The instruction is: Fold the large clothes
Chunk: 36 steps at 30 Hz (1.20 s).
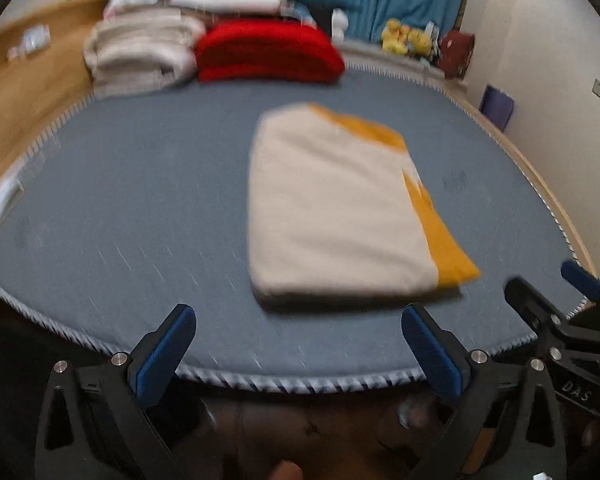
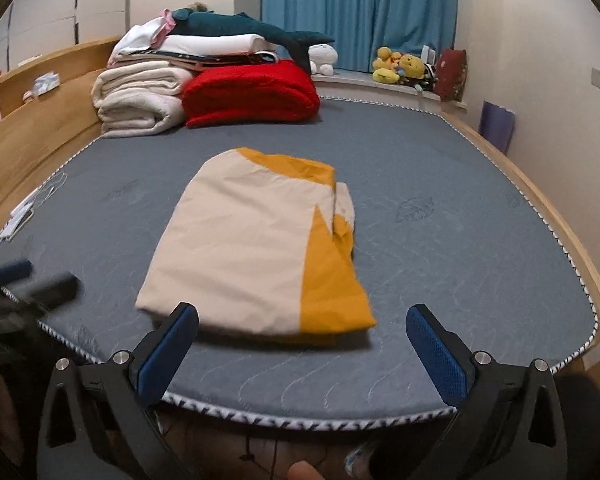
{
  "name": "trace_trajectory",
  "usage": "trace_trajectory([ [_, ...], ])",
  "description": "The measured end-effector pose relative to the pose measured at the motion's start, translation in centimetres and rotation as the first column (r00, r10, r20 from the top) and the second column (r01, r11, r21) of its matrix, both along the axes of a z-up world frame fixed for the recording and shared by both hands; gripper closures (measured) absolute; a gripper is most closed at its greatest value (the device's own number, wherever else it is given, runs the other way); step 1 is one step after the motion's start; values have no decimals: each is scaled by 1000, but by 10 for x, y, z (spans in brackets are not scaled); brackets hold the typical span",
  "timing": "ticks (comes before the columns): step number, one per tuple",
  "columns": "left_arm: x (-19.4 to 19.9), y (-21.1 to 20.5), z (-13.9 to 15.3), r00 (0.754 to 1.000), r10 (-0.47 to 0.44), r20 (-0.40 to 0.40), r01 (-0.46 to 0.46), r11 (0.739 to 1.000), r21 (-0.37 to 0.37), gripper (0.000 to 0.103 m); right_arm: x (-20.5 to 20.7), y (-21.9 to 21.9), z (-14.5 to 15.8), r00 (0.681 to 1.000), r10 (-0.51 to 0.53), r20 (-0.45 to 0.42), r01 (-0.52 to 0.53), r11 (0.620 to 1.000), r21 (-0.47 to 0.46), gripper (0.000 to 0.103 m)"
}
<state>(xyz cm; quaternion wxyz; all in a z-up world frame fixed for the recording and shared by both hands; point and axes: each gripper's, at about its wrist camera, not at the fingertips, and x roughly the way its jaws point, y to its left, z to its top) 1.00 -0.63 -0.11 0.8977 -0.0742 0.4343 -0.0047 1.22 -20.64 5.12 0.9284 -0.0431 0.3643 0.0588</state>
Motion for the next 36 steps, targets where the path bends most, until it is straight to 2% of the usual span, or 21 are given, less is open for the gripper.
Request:
trace_trajectory([
  [3, 4, -6, -13, 999, -3, -48, 3, 1000, -3, 1, 4, 9, -11, 1000, 6, -14, -7, 999, -32, 0],
  [8, 14, -12, -14, 1000, -20, -24, 21, 999, 29, 1, 18, 1, -25, 998, -30, -50, 30, 1000, -5, 0],
  [12, 15, -11, -16, 1000, -4, -26, 4, 1000, 8, 1, 23, -2, -27, 998, -48, -44, 48, 999, -4, 0],
  [22, 16, -10, -18, 1000, -4, -15, 4, 1000, 27, 1, 27, 1, -33, 998, -46, -51, 46, 999, -13, 0],
  [36, 20, -9, -18, 1000, -5, -20, 5, 1000, 16, 1, 33, 3, -36, 998, -47, -49, 46, 999, -20, 0],
])
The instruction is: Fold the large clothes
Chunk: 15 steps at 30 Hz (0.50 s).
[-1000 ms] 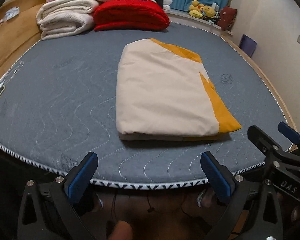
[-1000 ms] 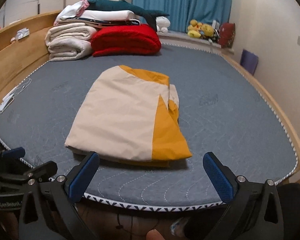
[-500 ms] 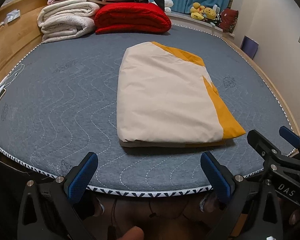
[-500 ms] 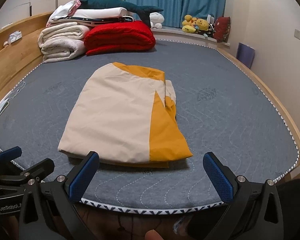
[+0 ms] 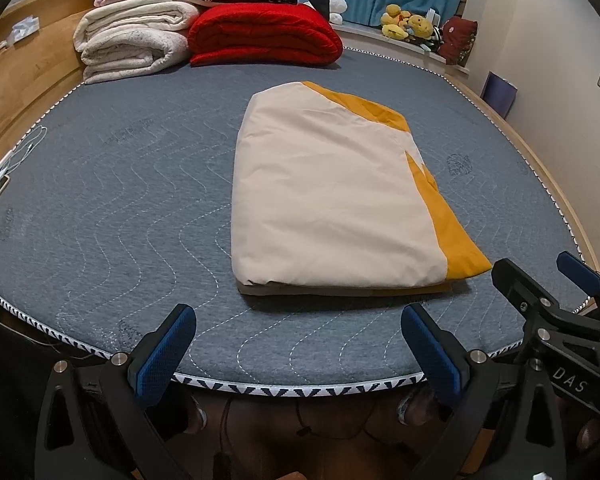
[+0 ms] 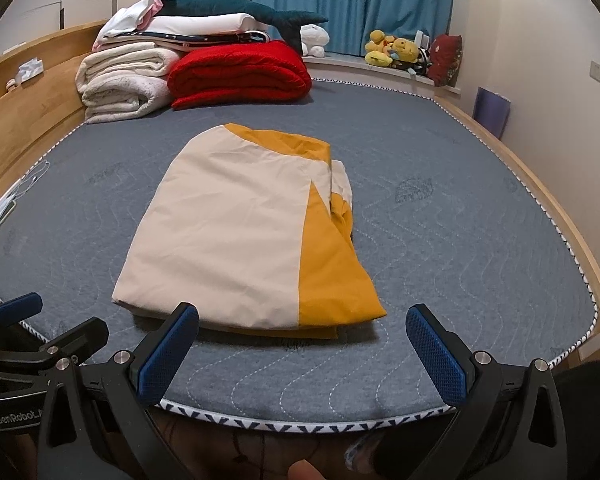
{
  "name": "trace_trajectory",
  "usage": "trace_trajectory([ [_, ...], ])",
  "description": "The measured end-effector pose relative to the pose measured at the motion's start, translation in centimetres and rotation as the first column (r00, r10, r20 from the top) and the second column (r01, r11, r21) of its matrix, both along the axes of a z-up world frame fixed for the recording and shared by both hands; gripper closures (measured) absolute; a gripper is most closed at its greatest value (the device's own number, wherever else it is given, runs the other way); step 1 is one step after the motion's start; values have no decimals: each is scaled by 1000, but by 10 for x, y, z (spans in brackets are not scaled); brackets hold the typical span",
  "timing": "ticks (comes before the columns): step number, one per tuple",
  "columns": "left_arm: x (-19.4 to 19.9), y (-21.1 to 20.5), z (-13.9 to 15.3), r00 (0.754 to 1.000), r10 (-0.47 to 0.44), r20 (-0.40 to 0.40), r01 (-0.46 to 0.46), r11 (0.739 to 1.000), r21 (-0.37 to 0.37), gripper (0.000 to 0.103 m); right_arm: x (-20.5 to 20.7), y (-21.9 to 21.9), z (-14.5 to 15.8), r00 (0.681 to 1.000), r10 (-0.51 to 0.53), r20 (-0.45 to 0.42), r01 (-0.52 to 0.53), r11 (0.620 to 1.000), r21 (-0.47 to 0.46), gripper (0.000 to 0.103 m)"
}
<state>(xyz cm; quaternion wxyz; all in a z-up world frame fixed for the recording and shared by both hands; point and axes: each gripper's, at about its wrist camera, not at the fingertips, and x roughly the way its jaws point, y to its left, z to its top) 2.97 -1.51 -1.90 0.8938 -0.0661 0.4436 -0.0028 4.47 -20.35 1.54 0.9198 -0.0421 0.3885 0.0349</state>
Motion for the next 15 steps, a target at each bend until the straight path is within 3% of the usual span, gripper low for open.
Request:
trace_trajectory([
  [15, 2, 3, -2, 1000, -3, -5, 3, 1000, -12, 1, 2, 0, -1, 1000, 1, 0, -1, 1000, 0, 0],
])
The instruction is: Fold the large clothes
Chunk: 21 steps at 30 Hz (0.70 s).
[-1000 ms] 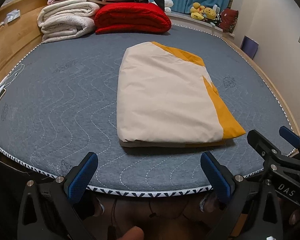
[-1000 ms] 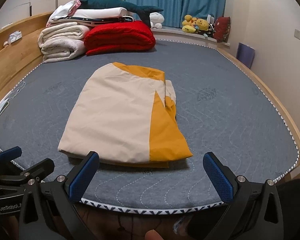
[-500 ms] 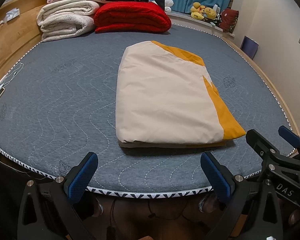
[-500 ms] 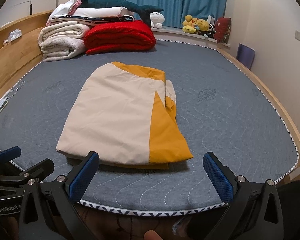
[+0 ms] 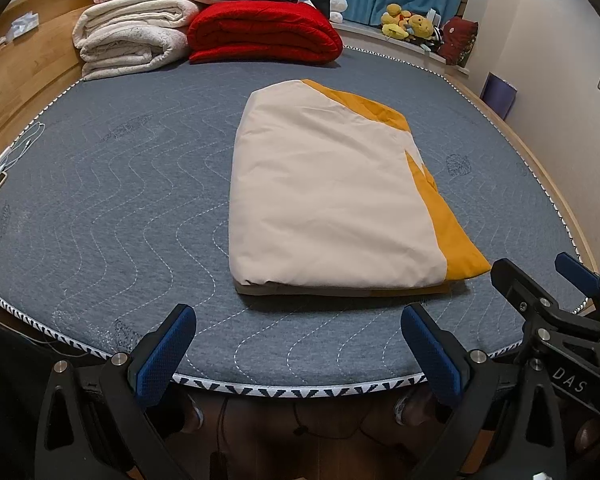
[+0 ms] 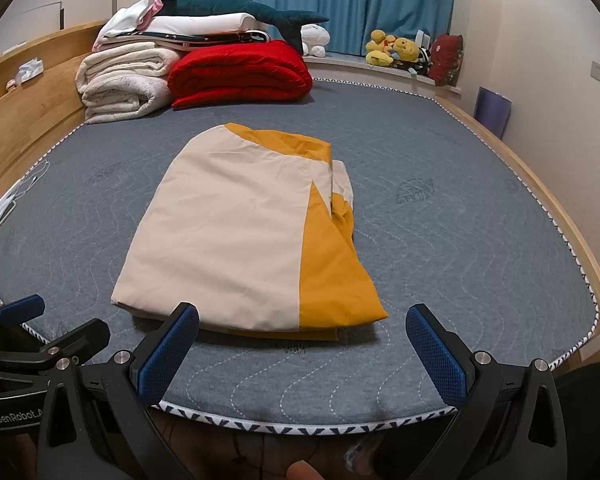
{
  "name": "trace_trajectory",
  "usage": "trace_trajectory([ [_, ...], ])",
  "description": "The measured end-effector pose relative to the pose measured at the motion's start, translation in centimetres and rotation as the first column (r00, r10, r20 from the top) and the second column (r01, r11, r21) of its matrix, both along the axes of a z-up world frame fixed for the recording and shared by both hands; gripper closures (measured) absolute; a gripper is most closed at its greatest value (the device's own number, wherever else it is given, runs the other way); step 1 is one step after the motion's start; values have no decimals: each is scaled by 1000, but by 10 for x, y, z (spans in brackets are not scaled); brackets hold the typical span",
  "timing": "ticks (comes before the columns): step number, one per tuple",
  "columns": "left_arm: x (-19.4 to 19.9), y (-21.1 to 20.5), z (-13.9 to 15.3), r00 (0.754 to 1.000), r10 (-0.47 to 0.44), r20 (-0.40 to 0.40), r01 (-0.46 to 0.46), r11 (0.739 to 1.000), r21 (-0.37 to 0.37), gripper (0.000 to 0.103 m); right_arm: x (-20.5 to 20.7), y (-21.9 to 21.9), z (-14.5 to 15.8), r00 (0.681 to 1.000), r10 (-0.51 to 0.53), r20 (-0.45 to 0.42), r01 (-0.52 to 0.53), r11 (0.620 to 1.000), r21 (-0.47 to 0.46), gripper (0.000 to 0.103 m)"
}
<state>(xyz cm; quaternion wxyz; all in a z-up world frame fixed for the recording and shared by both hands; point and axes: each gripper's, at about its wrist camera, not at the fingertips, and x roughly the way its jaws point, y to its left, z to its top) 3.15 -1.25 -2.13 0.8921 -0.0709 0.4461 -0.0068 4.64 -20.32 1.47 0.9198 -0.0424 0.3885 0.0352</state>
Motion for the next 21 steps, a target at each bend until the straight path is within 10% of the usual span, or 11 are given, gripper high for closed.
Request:
trace_trajectory([
  [21, 0, -3, 2, 1000, 5, 5, -5, 1000, -1, 1, 1, 0, 0, 1000, 2, 2, -2, 1000, -1, 0],
])
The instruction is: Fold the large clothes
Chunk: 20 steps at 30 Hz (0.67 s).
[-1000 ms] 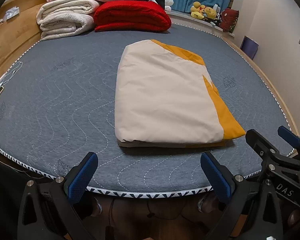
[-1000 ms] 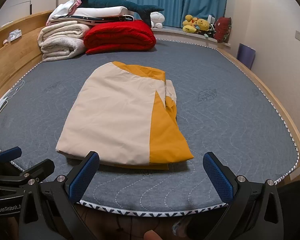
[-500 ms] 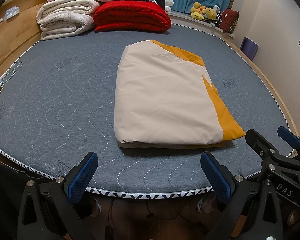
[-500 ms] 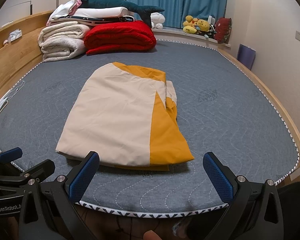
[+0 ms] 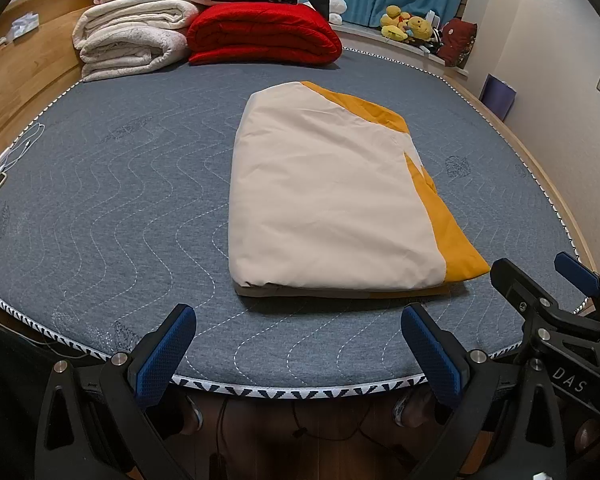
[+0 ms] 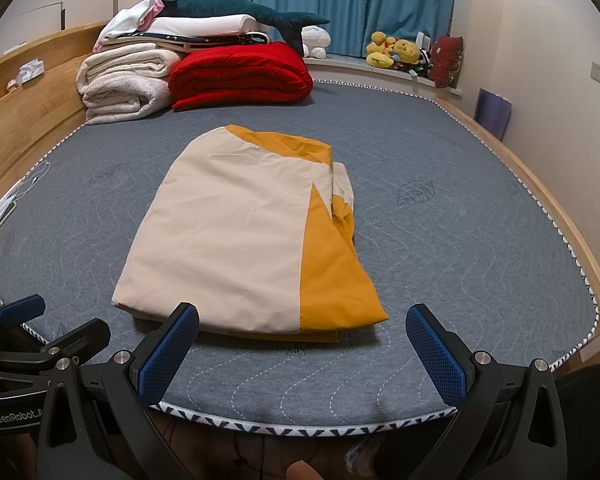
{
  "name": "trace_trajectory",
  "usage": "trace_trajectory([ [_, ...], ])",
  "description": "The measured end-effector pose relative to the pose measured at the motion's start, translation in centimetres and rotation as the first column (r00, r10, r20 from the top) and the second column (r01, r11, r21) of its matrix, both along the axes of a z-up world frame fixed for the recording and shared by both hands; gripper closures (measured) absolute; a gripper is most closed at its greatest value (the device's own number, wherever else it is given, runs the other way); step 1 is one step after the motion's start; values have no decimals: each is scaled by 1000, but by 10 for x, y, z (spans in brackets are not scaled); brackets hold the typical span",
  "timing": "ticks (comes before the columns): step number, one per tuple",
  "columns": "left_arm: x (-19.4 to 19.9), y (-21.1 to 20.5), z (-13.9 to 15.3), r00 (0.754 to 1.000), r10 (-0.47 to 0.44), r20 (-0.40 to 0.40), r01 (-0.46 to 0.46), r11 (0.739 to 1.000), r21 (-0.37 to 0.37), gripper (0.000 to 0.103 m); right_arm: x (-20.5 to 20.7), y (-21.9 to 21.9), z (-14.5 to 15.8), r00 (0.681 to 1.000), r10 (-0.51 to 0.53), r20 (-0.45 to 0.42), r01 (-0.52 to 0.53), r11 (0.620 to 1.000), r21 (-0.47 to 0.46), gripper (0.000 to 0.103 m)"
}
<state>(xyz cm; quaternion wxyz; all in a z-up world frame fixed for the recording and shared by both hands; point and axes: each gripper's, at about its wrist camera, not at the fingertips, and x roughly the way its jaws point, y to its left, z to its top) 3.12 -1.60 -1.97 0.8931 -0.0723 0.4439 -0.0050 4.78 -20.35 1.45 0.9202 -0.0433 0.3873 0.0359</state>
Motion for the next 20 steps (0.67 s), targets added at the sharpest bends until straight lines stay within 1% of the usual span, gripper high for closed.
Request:
trace_trajectory([
  [20, 1, -2, 1, 1000, 2, 0, -2, 1000, -3, 1, 0, 1, -1, 1000, -1, -1, 1, 1000, 1, 0],
])
